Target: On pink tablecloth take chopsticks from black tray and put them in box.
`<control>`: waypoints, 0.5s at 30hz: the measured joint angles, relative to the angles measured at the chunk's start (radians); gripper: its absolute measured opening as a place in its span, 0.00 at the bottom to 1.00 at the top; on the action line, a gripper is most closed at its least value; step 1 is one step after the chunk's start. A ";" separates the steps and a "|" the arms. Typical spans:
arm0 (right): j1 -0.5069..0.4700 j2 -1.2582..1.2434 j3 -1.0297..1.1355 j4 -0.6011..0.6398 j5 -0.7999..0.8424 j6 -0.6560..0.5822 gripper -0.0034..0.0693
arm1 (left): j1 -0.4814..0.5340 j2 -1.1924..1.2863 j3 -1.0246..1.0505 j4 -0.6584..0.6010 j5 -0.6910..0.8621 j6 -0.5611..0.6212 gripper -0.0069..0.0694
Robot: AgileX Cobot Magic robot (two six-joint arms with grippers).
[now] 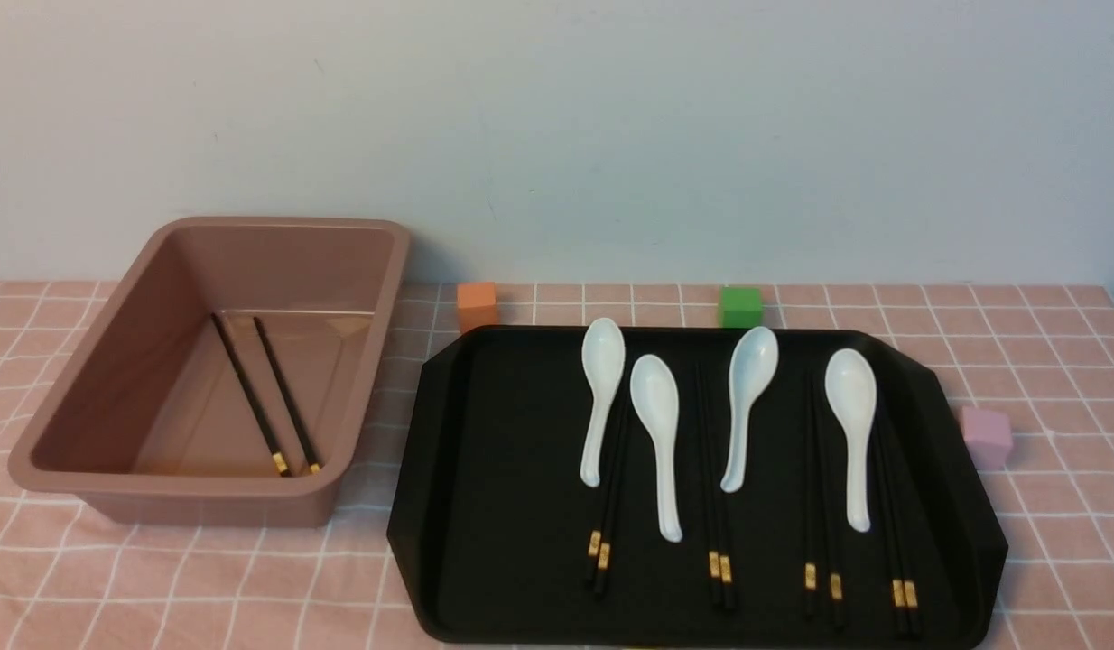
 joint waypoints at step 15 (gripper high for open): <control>0.000 0.000 0.000 0.000 0.000 0.000 0.38 | 0.000 0.000 0.000 -0.001 0.000 0.000 0.09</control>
